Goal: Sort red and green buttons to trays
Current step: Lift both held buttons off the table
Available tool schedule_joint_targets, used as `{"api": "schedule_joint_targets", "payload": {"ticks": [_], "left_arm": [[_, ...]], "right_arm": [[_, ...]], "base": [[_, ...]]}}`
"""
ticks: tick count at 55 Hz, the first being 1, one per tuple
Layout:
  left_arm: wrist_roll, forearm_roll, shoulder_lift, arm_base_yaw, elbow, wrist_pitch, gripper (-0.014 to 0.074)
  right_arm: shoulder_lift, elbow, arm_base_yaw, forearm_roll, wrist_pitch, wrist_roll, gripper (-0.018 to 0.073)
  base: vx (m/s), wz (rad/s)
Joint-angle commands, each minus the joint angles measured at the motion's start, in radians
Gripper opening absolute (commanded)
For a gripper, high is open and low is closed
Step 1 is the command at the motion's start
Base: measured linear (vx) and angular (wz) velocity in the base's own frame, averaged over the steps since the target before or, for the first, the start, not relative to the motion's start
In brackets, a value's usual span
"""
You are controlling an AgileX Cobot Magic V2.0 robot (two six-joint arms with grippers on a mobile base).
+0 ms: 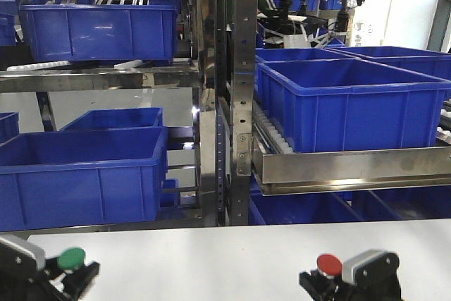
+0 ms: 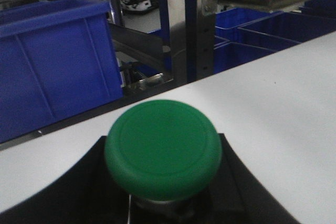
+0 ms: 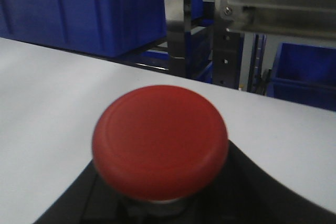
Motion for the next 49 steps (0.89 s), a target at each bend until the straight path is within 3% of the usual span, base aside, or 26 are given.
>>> {"api": "schedule_joint_targets", "payload": {"ticks": [1, 11, 17, 21, 26, 49], "left_arm": [[-0.061, -0.012, -0.190, -0.004, -0.010, 0.106, -0.0003], [-0.066, -0.010, -0.463, -0.004, -0.010, 0.434, -0.0003], [-0.081, -0.010, -0.620, -0.004, -0.010, 0.631, -0.0003], [-0.081, -0.010, -0.687, -0.004, -0.010, 0.705, -0.0003], [-0.081, -0.010, -0.743, -0.004, -0.010, 0.714, -0.0003], [-0.081, -0.009, -0.782, -0.004, -0.010, 0.715, -0.0003]], "right_arm": [[-0.180, -0.014, -0.007, -0.074, 0.079, 0.106, -0.0008], [-0.488, -0.014, -0.007, -0.249, 0.379, 0.327, -0.0008], [-0.619, -0.014, -0.007, -0.390, 0.472, 0.478, -0.0008], [-0.679, -0.014, -0.007, -0.458, 0.497, 0.555, -0.0008], [-0.725, -0.014, -0.007, -0.495, 0.499, 0.600, -0.0008], [-0.756, -0.014, -0.007, -0.496, 0.498, 0.599, -0.0008]], "base": [[0.00, 0.00], [0.00, 0.00], [0.00, 0.00], [0.00, 0.00], [0.00, 0.00], [0.00, 0.00]]}}
